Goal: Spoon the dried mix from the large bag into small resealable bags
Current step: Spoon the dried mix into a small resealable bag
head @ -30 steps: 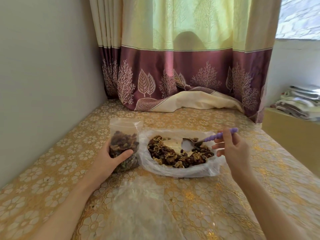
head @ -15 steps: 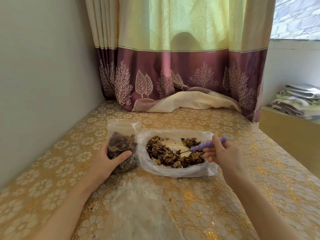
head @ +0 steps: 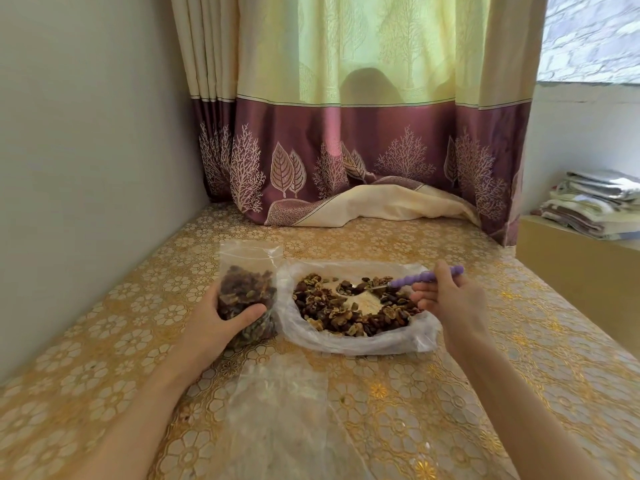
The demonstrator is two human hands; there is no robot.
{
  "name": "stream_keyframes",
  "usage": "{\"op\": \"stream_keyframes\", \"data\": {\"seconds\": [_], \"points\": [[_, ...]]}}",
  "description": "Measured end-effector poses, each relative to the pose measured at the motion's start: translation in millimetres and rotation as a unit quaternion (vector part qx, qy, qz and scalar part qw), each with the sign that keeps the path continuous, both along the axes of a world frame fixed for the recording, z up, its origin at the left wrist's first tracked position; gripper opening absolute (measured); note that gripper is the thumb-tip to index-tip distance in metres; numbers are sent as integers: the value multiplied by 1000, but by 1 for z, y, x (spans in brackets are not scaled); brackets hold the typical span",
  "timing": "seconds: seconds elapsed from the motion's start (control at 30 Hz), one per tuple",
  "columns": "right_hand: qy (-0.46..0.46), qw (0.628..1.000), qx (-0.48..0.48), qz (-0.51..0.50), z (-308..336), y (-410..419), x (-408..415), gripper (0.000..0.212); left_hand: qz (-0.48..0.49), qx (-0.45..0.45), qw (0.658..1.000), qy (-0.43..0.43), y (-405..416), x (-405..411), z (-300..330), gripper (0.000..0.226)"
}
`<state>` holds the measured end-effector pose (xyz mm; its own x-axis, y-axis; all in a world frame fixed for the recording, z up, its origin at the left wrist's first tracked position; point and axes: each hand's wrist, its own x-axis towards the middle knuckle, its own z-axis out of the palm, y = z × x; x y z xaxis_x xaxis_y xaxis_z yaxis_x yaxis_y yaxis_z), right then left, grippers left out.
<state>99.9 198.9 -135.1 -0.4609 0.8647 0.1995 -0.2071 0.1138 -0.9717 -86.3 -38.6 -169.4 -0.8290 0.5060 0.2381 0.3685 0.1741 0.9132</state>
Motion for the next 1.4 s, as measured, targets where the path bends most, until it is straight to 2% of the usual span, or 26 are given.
{"op": "stream_keyframes", "data": {"seconds": [0.2, 0.37, 0.53, 0.63, 0.8, 0.9, 1.07, 1.23, 1.3, 1.4], "points": [[31, 1000, 1, 0, 32, -5, -16, 41, 2, -2, 1000, 5, 0, 3, 2, 74], [68, 996, -13, 56, 67, -26, -37, 40, -9, 11, 1000, -6, 0, 4, 4, 81], [50, 994, 8, 101, 88, -47, -58, 43, -19, 21, 1000, -2, -1, 6, 7, 74], [26, 989, 59, 133, 96, -60, -69, 43, -15, 19, 1000, 7, -1, 6, 6, 66], [1, 948, 252, 192, 103, -78, -75, 38, -13, 28, 1000, 1, -1, 6, 7, 61], [2, 935, 297, 193, 104, -80, -74, 32, -11, 28, 1000, 0, 0, 6, 7, 63], [38, 962, 220, 158, 100, -65, -63, 31, -12, 29, 1000, -4, 0, 6, 6, 61], [60, 993, 41, 95, 88, -29, -44, 34, -21, 30, 999, -9, -1, 5, 5, 66], [42, 996, 2, 80, 75, -13, -34, 34, -24, 37, 999, -17, -1, 6, 6, 67], [-31, 999, 18, 30, 53, 9, -22, 33, -25, 42, 998, -25, 0, 6, 6, 70]]}}
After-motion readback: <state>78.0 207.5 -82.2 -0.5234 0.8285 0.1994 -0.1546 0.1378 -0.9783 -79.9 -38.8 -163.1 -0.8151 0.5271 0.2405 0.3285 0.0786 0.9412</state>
